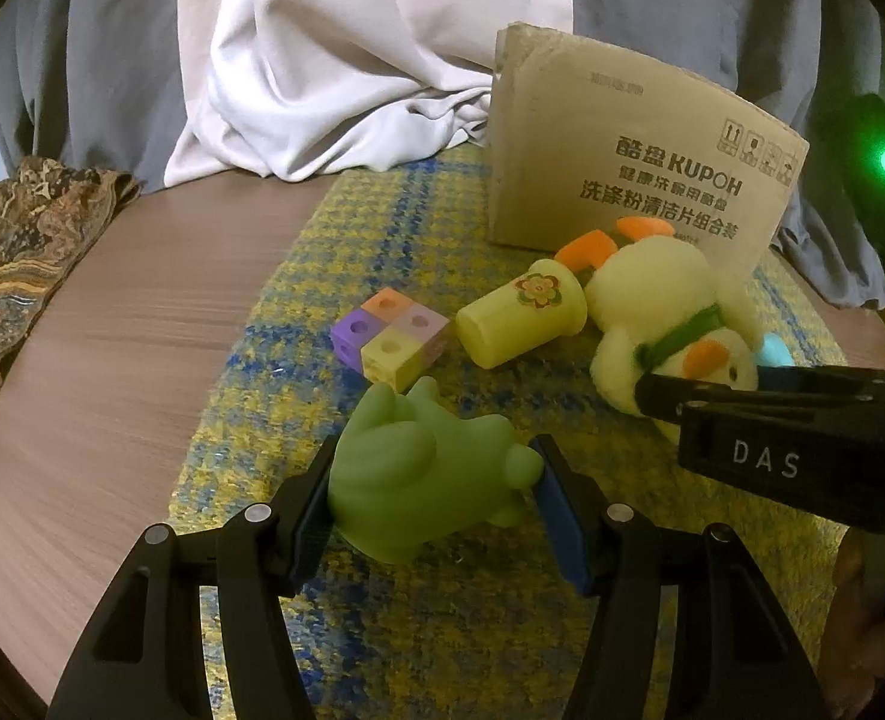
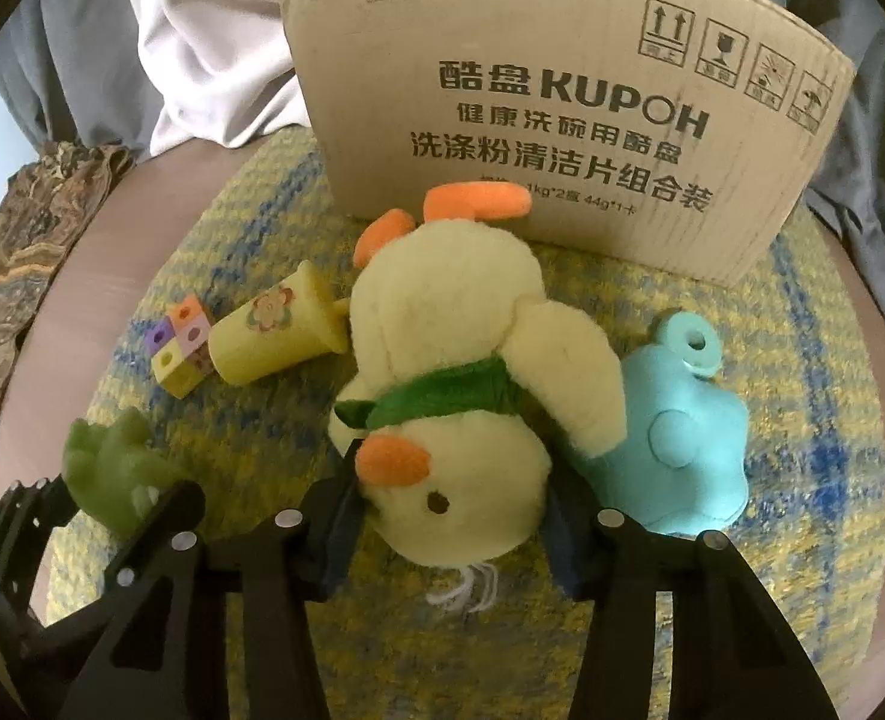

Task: Organize objects
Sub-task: 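Grasp the yellow duck plush with the right tool while the left tool grasps the green frog, then lift the duck and frog over the cardboard box and release both inside, then withdraw both tools from the box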

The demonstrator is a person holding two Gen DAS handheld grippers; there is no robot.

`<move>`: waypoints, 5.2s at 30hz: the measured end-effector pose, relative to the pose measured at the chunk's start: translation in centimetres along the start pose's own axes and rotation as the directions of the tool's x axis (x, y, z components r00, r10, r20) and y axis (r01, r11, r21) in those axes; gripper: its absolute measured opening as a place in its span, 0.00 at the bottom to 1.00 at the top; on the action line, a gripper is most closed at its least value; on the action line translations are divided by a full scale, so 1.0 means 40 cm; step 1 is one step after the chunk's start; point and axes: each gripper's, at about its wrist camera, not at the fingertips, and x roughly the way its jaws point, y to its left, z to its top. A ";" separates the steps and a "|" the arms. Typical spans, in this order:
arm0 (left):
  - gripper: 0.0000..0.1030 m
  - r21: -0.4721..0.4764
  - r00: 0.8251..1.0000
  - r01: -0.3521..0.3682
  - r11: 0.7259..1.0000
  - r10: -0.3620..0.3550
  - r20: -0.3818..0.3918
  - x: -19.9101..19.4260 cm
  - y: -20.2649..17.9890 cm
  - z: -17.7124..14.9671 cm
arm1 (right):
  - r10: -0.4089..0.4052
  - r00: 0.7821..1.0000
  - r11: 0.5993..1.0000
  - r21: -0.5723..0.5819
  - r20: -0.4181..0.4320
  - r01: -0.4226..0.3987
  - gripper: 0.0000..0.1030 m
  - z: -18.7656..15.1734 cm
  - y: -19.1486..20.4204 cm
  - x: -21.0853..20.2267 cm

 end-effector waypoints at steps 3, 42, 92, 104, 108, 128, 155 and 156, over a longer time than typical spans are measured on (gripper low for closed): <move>0.58 0.003 1.000 -0.001 1.000 0.001 0.002 -0.006 -0.003 -0.001 | 0.006 1.000 1.000 0.005 0.013 -0.006 0.46 -0.002 -0.001 -0.012; 0.58 0.169 0.990 0.018 0.985 -0.041 0.135 -0.206 -0.224 0.153 | 0.034 0.966 0.996 0.071 0.254 -0.054 0.46 0.010 -0.146 -0.339; 0.59 0.266 0.972 0.082 0.960 -0.136 0.194 -0.102 -0.214 0.499 | -0.030 0.936 0.987 0.160 0.350 -0.028 0.46 0.267 -0.181 -0.369; 0.59 0.260 0.964 0.105 0.960 -0.163 0.212 -0.050 -0.220 0.570 | -0.071 0.930 0.986 0.168 0.360 0.010 0.46 0.331 -0.198 -0.348; 0.59 0.252 0.967 0.106 0.962 -0.159 0.200 -0.022 -0.216 0.597 | -0.085 0.931 0.985 0.174 0.356 0.024 0.46 0.359 -0.206 -0.336; 0.96 0.285 0.966 0.137 0.949 -0.191 0.172 0.029 -0.240 0.634 | -0.137 0.928 0.970 0.237 0.346 0.055 0.91 0.417 -0.252 -0.299; 0.97 0.216 0.977 0.073 0.974 -0.113 0.178 -0.073 -0.154 0.495 | -0.098 0.926 0.984 0.176 0.366 0.035 0.92 0.300 -0.171 -0.393; 0.97 0.213 0.977 0.071 0.975 -0.111 0.181 -0.078 -0.152 0.490 | -0.098 0.925 0.984 0.174 0.367 0.035 0.92 0.292 -0.169 -0.397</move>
